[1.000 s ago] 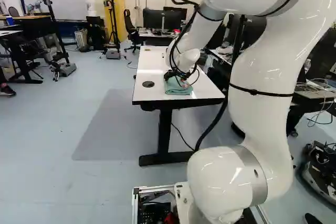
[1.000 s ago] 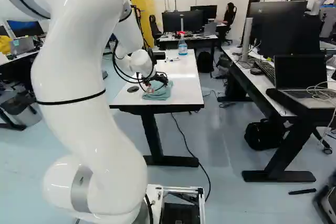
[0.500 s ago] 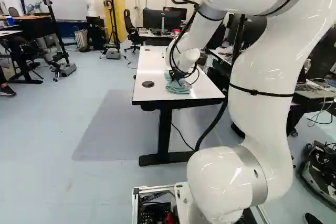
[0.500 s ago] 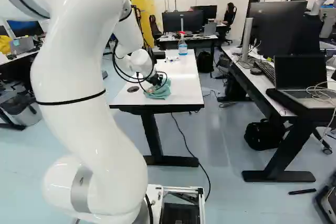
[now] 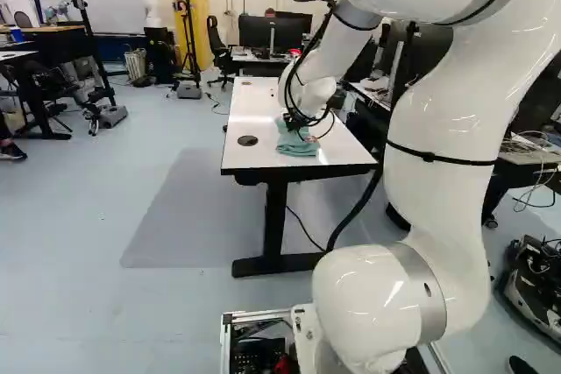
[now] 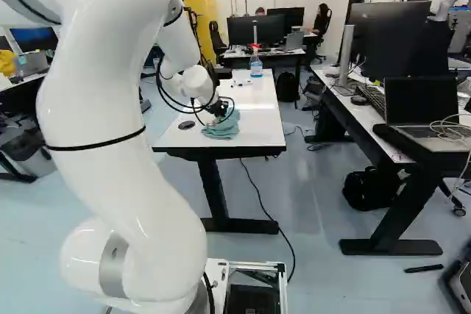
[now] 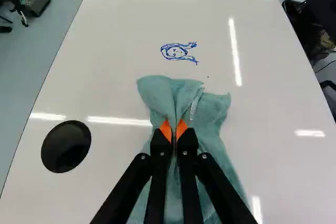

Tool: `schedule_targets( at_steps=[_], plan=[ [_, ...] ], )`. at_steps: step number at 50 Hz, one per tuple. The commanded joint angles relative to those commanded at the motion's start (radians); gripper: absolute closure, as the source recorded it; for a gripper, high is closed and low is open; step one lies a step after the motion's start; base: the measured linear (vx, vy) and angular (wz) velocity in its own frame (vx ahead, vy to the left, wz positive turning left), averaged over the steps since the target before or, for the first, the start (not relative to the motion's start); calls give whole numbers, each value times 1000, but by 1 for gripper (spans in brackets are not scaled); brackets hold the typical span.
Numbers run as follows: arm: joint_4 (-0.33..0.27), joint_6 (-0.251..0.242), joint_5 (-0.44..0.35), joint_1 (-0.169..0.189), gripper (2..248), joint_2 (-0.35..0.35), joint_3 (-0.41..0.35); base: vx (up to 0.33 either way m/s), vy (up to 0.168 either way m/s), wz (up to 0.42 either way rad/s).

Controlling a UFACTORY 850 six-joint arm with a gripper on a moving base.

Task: Clean the table with the green towel

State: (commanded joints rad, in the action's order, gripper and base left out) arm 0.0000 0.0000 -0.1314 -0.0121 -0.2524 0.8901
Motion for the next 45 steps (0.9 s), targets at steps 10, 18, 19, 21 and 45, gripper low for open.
schedule_targets(
  at_steps=[10,18,19,21,45],
  plan=[
    [0,0,0,9,220,-16,45,0,0,0],
    [0,0,0,7,220,-32,85,0,0,0],
    [0,0,0,6,220,-34,90,0,0,0],
    [0,0,0,5,220,-39,101,0,0,0],
    [0,0,0,-20,220,-128,229,0,0,0]
  ],
)
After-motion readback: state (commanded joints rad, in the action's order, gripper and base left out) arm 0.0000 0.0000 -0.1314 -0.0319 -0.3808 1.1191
